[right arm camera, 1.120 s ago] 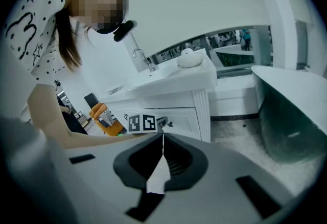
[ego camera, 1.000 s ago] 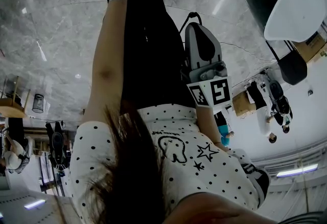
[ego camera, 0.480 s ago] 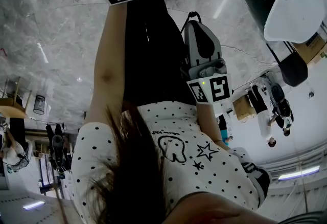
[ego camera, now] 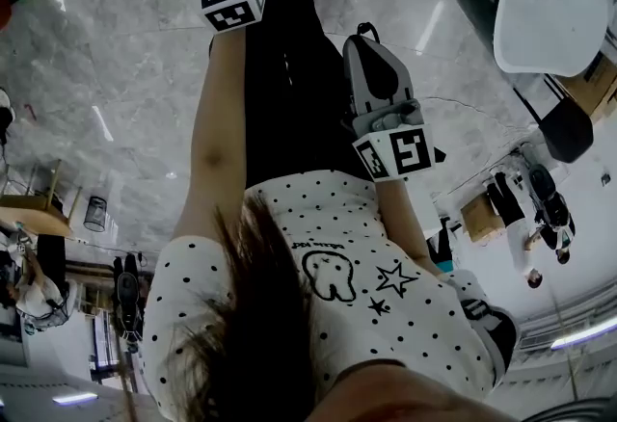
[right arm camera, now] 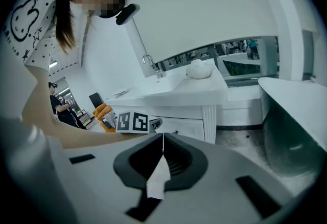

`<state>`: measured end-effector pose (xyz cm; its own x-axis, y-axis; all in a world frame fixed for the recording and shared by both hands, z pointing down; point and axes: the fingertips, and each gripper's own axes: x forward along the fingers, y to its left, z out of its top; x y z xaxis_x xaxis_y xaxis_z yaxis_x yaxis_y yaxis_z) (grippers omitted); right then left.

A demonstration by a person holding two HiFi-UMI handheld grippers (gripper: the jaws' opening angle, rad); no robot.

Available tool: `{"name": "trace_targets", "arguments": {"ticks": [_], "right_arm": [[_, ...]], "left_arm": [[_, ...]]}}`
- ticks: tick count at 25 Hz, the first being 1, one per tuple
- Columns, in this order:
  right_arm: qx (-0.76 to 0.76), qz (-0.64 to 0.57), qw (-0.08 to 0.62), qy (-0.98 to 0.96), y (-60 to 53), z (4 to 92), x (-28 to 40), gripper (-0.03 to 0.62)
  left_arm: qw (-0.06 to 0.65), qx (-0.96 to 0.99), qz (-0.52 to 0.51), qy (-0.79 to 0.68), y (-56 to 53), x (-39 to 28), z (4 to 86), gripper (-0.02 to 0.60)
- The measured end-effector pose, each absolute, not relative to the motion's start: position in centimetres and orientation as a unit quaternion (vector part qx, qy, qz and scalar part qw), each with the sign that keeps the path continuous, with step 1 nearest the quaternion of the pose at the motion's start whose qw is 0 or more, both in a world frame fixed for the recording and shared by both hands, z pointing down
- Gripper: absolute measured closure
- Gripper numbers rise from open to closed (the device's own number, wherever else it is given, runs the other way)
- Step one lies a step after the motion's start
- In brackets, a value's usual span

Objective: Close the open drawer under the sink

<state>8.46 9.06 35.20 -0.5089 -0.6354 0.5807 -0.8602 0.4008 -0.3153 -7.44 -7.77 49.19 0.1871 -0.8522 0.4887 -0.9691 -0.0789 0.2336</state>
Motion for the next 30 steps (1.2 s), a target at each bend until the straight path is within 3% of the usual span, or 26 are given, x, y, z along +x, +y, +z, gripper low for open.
{"name": "trace_targets", "arguments": {"ticks": [30], "right_arm": [[0.453,0.262,0.184,-0.832,8.2,30.8,7.9,0.579]], "left_arm": [[0.261,0.729,0.131,-0.618,-7.0,-7.5,42.0,0.578]]}}
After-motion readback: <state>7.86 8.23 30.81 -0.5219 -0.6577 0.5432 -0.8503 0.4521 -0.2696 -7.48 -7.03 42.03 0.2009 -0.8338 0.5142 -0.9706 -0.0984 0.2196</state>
